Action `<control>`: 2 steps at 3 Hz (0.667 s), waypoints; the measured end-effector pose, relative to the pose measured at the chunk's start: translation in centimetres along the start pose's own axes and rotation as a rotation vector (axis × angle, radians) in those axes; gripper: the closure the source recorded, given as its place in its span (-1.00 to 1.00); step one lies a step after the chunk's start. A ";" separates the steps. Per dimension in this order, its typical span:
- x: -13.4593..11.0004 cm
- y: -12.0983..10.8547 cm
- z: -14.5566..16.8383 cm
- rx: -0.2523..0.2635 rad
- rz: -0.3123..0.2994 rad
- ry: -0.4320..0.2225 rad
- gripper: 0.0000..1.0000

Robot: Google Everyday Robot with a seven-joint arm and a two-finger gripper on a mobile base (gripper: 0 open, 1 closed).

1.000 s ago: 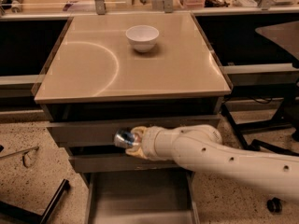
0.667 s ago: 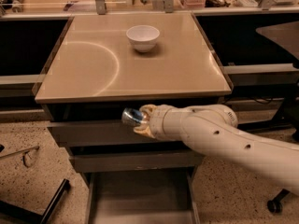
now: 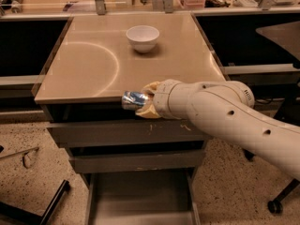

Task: Pick redbull can from bottom drawer and place on counter

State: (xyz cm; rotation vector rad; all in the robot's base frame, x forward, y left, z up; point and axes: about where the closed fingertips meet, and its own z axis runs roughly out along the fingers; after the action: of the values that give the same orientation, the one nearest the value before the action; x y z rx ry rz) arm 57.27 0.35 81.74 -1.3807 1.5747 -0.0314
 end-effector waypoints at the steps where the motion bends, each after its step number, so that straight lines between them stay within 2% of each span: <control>1: -2.4 -0.6 -3.0 0.062 -0.056 0.011 1.00; 2: -3.6 -3.4 -4.4 0.109 -0.120 0.036 1.00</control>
Offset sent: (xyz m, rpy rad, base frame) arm 0.0348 -0.0130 0.1131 -0.1813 -0.2393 -0.0390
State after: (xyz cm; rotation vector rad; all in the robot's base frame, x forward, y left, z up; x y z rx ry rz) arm 56.24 -0.48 88.22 -1.3934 1.4958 -0.2134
